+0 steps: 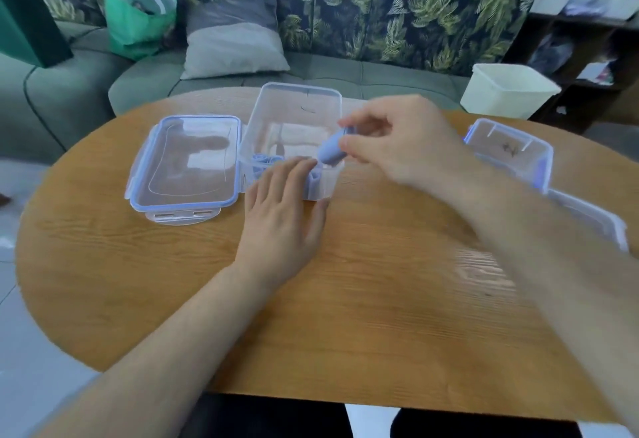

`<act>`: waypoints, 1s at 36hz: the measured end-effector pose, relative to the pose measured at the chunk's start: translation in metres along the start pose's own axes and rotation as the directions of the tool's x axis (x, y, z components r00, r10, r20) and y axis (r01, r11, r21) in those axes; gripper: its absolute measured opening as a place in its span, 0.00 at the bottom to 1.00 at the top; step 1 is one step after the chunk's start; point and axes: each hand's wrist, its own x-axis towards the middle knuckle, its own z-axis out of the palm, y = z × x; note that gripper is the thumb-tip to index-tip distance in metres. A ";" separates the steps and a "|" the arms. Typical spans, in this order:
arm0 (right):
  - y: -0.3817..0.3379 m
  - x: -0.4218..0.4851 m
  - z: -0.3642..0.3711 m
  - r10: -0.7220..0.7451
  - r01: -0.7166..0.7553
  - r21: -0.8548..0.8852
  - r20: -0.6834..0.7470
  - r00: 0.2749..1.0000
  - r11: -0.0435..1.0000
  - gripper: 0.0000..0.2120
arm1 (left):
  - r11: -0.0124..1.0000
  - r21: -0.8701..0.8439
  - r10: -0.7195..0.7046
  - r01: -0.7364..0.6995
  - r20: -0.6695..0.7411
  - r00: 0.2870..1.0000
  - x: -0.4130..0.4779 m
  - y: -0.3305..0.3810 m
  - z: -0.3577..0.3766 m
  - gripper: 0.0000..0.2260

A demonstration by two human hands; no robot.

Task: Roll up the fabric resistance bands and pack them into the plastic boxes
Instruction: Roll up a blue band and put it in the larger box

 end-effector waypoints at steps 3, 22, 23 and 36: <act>-0.002 0.038 0.001 -0.064 0.076 -0.204 0.061 0.996 0.976 0.12 | 0.990 0.123 0.065 -0.069 0.035 0.997 0.011 -0.019 0.014 0.21; 0.023 0.095 0.046 0.025 0.289 -0.653 0.427 0.904 0.701 0.10 | 0.928 0.296 0.247 -0.225 -0.042 0.968 0.024 -0.037 0.035 0.12; 0.022 0.095 0.046 0.039 0.282 -0.646 0.436 0.899 0.709 0.10 | 0.929 0.296 0.246 -0.223 -0.042 0.968 0.024 -0.037 0.035 0.13; 0.013 0.098 0.038 0.139 0.250 -0.593 0.532 0.835 0.765 0.08 | 0.922 0.324 0.242 -0.211 -0.060 0.968 0.024 -0.039 0.040 0.11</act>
